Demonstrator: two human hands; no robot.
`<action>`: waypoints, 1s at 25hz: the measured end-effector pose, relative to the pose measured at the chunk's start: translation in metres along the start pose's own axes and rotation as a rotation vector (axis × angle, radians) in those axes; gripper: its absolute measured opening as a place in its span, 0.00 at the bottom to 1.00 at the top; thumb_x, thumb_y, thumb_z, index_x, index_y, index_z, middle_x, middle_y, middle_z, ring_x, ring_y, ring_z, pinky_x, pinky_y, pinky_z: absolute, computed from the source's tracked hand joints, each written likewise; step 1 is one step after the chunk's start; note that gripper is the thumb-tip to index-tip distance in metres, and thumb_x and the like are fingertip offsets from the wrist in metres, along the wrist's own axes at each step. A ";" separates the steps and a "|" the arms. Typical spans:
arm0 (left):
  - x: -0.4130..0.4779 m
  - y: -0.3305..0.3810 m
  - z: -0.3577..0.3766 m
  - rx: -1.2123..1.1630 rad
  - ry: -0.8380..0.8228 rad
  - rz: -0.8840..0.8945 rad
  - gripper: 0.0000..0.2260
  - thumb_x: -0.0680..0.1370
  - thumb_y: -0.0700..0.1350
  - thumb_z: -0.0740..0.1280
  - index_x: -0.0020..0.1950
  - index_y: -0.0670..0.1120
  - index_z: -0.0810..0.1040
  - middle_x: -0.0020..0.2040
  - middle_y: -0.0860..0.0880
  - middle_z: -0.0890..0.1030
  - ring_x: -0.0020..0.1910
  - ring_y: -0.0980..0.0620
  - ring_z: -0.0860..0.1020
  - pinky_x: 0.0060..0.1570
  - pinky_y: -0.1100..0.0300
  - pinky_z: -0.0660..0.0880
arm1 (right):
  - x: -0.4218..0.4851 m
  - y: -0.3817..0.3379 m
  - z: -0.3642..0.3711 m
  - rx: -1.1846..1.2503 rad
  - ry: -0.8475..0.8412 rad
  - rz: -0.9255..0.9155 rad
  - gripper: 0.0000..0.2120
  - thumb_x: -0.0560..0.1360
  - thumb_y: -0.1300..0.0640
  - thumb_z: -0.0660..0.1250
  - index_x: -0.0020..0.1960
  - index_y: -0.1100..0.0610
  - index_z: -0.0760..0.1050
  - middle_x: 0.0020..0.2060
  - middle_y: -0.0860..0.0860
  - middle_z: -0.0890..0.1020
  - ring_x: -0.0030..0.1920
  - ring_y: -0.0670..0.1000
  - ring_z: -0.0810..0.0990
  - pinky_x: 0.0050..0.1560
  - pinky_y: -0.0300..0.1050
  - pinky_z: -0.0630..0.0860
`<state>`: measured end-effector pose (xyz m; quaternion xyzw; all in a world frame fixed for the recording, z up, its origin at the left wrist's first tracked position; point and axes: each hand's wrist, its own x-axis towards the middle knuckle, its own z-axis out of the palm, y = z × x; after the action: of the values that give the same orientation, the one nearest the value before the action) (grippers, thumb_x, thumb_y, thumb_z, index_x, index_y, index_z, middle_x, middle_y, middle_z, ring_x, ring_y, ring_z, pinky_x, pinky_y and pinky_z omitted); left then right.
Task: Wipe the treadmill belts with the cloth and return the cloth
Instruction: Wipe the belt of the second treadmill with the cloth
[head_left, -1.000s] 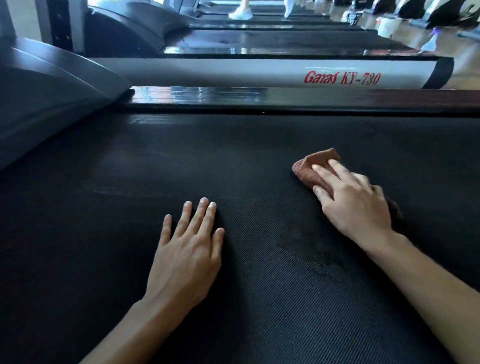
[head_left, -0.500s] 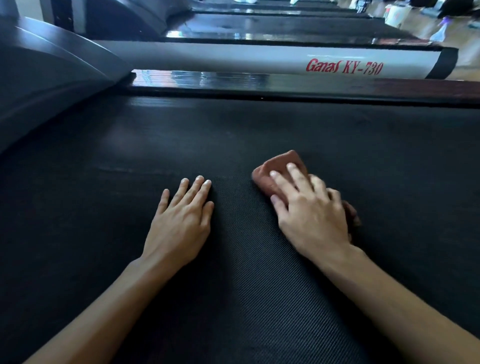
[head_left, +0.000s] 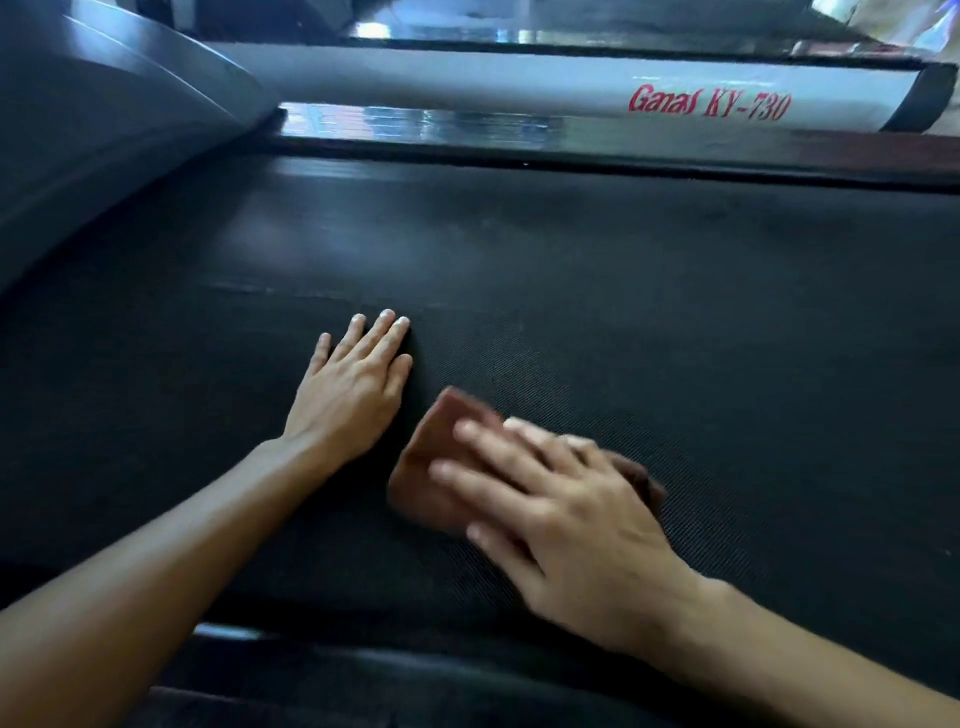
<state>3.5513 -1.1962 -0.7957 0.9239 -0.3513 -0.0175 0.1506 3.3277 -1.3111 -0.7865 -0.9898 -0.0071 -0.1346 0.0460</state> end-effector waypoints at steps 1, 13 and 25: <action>-0.008 0.003 -0.001 0.014 -0.006 -0.010 0.23 0.83 0.54 0.50 0.79 0.56 0.52 0.79 0.58 0.50 0.78 0.56 0.45 0.76 0.53 0.41 | -0.014 0.005 -0.007 0.034 -0.048 -0.190 0.21 0.80 0.41 0.55 0.73 0.38 0.65 0.76 0.43 0.63 0.72 0.53 0.68 0.68 0.51 0.66; -0.055 0.060 0.013 0.058 -0.036 -0.034 0.25 0.83 0.55 0.47 0.80 0.52 0.48 0.79 0.56 0.46 0.78 0.55 0.41 0.75 0.50 0.39 | -0.052 0.066 -0.025 -0.028 -0.010 0.172 0.22 0.78 0.41 0.56 0.72 0.38 0.67 0.74 0.43 0.66 0.71 0.52 0.69 0.67 0.53 0.67; -0.017 0.084 0.024 0.029 -0.060 0.010 0.26 0.83 0.56 0.47 0.80 0.51 0.47 0.79 0.57 0.44 0.77 0.58 0.39 0.76 0.52 0.37 | -0.041 0.124 -0.034 -0.034 0.004 0.656 0.22 0.78 0.42 0.59 0.72 0.38 0.66 0.75 0.43 0.65 0.71 0.53 0.68 0.67 0.55 0.65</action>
<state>3.4815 -1.2507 -0.7955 0.9233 -0.3604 -0.0393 0.1268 3.2825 -1.4375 -0.7760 -0.9397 0.3146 -0.1146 0.0702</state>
